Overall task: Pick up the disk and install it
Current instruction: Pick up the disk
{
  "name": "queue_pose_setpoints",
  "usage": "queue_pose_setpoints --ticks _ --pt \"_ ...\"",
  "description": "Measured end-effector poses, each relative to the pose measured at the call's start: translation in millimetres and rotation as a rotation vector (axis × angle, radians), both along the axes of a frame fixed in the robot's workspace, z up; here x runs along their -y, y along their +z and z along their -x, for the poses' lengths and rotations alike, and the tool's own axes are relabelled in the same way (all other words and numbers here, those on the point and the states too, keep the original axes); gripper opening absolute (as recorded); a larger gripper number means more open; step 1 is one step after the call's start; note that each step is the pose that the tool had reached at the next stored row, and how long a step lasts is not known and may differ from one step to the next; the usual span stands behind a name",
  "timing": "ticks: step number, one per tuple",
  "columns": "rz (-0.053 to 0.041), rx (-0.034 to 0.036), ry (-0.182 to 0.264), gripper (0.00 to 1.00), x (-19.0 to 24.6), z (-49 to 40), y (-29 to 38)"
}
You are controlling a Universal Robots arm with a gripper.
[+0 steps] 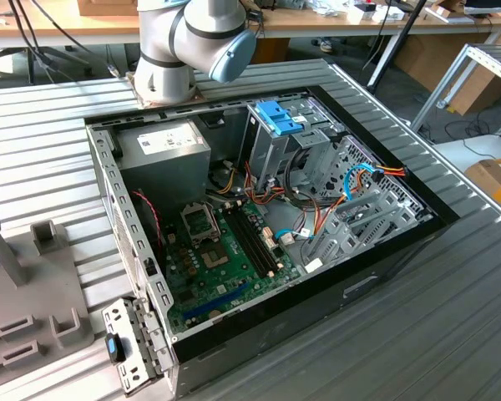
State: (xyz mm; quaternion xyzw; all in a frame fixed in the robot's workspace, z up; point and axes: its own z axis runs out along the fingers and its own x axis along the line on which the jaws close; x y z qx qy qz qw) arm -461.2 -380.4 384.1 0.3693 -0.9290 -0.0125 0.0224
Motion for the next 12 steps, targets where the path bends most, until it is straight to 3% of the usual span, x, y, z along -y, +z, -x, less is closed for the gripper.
queue_pose_setpoints --ticks 7,9,12 --pt "0.0000 0.0000 0.152 0.11 0.0 0.0 -0.2" --pt "0.0000 0.0000 0.241 0.11 0.0 0.0 -0.4" --pt "0.0000 0.0000 0.301 0.11 0.0 0.0 -0.5"
